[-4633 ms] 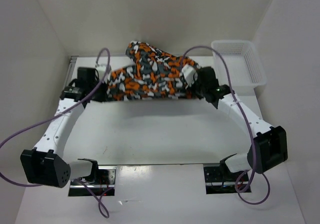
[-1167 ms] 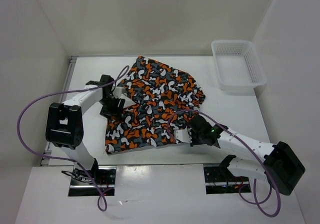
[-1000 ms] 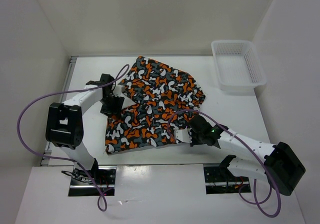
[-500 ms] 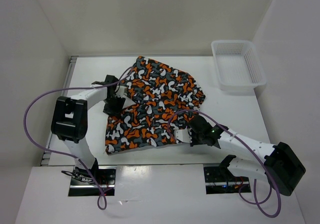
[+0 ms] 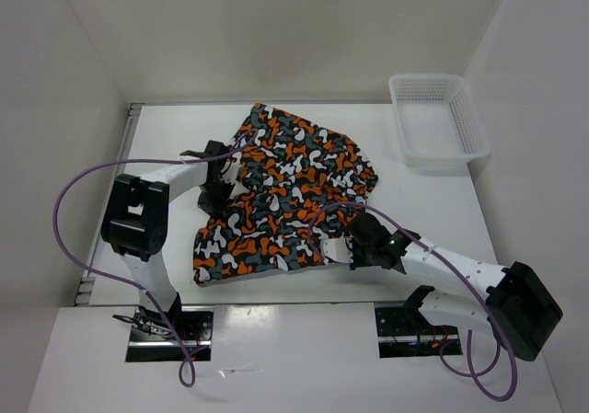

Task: Fold and stack the shorts
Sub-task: Flatten the shorts out

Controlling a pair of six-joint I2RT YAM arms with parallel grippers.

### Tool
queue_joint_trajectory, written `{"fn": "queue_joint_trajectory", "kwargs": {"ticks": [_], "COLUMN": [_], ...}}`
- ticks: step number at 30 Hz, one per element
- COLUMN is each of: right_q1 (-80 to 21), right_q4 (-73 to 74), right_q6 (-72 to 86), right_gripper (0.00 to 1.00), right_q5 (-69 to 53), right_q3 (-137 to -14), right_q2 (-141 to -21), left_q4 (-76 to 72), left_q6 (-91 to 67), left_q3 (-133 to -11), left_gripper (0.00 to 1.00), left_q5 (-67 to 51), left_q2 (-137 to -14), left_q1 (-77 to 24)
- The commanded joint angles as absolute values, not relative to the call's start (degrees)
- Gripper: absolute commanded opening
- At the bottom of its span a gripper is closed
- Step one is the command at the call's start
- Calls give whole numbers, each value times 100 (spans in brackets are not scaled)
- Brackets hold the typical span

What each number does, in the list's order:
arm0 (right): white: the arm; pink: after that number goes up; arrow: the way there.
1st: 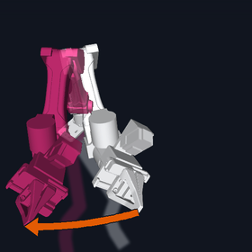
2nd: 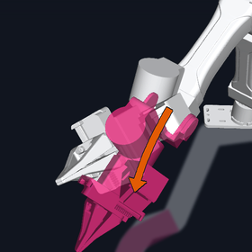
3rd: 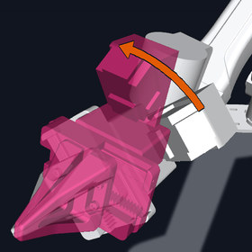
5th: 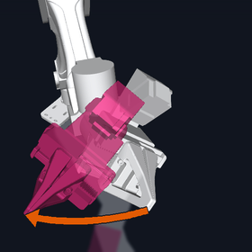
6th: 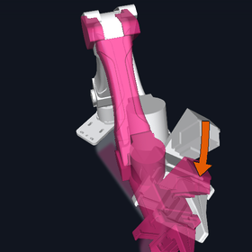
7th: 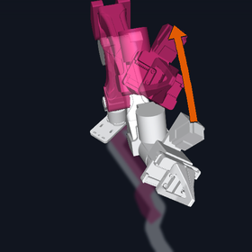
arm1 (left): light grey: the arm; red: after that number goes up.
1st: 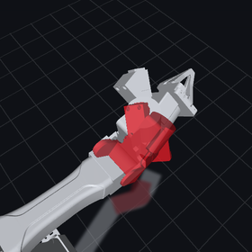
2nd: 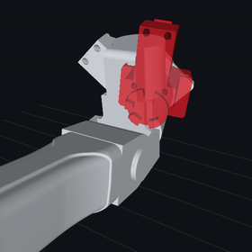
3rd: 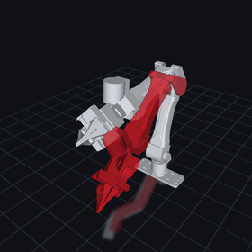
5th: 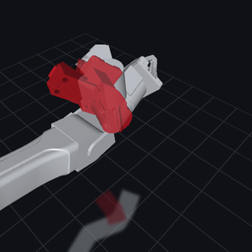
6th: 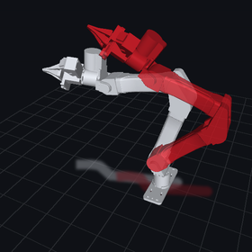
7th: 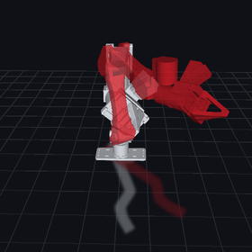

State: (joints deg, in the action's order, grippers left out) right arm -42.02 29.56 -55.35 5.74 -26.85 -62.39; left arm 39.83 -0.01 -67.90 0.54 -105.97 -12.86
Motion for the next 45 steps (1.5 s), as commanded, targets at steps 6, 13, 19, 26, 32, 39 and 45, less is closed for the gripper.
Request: {"fn": "queue_joint_trajectory", "kwargs": {"ticks": [6, 13, 19, 26, 32, 39, 45], "right_q1": [-4263, -4263, -4263, -4263, -4263, -4263, -3219], "right_q4": [2707, 2707, 2707, 2707, 2829, 3455, 1683], "right_q6": [-5695, -5818, -5818, -5932, -5556, -3501, -1683], "right_gripper": [0, 0, 0, 0, 36, 86, 84], "right_q5": [562, 562, 562, 562, 237, -781, -344], "right_q3": [-2575, -2575, -2575, -2575, -3118, -5605, -6609], "right_q2": [-6293, -6293, -6293, -6293, -6188, -6108, -7755], "left_q4": [4376, 4254, 4078, 4017, 4060, 4236, 4456], "left_q6": [0, 0, 0, 0, 0, 0, 0], "left_q3": [-7346, -7926, -8261, -8789, -9201, -9263, -10255], "left_gripper": [0, 0, 20, 28, 36, 58, 67], "left_q5": [342, 914, 906, 861, 1116, 756, -8], "left_q2": [-10547, -10493, -10951, -11109, -11399, -10748, -12013], "left_q1": [-959, -274, 61, 202, 255, -97, -35]}}
